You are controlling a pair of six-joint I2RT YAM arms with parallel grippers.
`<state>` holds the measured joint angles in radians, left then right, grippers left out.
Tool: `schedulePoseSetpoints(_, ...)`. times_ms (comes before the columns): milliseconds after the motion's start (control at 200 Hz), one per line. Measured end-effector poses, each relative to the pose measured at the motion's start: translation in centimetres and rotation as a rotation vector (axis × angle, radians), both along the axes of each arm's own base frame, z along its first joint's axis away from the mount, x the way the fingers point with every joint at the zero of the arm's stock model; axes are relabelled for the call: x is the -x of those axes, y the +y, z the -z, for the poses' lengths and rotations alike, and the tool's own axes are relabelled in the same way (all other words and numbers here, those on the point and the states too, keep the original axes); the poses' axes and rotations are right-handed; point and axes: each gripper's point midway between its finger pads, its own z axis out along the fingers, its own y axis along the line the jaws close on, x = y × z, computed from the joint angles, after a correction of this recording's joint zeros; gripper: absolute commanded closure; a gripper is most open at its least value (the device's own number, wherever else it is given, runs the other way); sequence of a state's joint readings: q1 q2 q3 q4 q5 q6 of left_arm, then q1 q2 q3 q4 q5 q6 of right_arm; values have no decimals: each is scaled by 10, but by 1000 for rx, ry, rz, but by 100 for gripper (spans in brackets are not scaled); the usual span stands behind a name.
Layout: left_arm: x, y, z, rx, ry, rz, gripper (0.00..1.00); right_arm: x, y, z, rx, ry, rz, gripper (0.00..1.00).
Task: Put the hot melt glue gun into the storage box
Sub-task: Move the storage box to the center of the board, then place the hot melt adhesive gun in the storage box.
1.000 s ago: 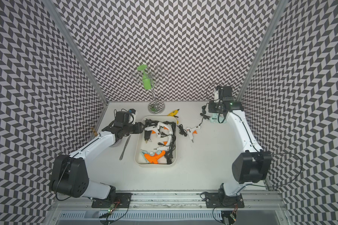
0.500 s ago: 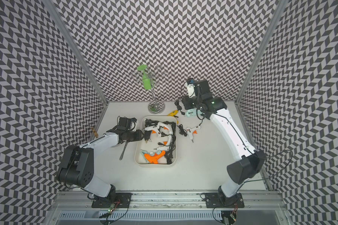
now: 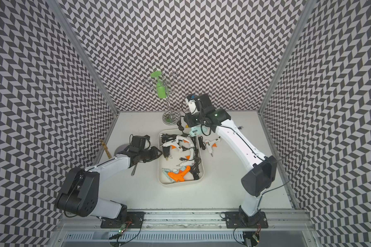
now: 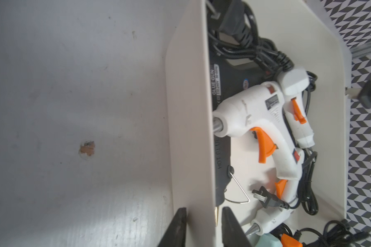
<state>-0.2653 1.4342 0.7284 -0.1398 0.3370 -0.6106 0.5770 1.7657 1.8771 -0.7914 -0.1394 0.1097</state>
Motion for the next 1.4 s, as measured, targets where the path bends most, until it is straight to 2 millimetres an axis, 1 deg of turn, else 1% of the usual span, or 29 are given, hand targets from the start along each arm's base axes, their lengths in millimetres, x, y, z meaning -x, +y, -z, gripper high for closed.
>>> schedulePoseSetpoints(80,-3,4,-21,7,-61,-19,49,8,10,11,7,21,-21,91)
schedulePoseSetpoints(140,-7,11,-39,5,-115,-43,48,16,18,21,16,39,-38,91)
schedulePoseSetpoints(240,-17,29,-70,-28,-204,-86,46,31,32,35,31,67,-69,91)
schedulePoseSetpoints(345,-29,53,-102,-74,-287,-136,46,48,50,49,39,89,-106,90)
schedulePoseSetpoints(431,-36,69,-123,-110,-342,-165,45,60,60,62,46,110,-124,90)
schedulePoseSetpoints(511,-38,79,-134,-137,-371,-181,46,69,66,78,53,138,-129,89)
schedulePoseSetpoints(586,-37,82,-135,-153,-375,-181,45,75,68,94,63,164,-122,89)
schedulePoseSetpoints(806,-32,90,-126,-197,-343,-173,45,85,69,145,92,216,-63,87)
schedulePoseSetpoints(1056,-31,91,-118,-215,-323,-152,45,104,105,196,166,246,-88,87)
schedulePoseSetpoints(1161,-32,89,-112,-210,-306,-141,45,105,119,208,185,257,-88,86)
schedulePoseSetpoints(1256,-32,88,-110,-207,-298,-133,45,110,122,215,203,263,-82,83)
schedulePoseSetpoints(1322,-32,88,-109,-204,-295,-130,45,112,121,216,220,255,-75,79)
schedulePoseSetpoints(1402,-32,86,-105,-198,-284,-121,45,114,122,218,239,246,-71,71)
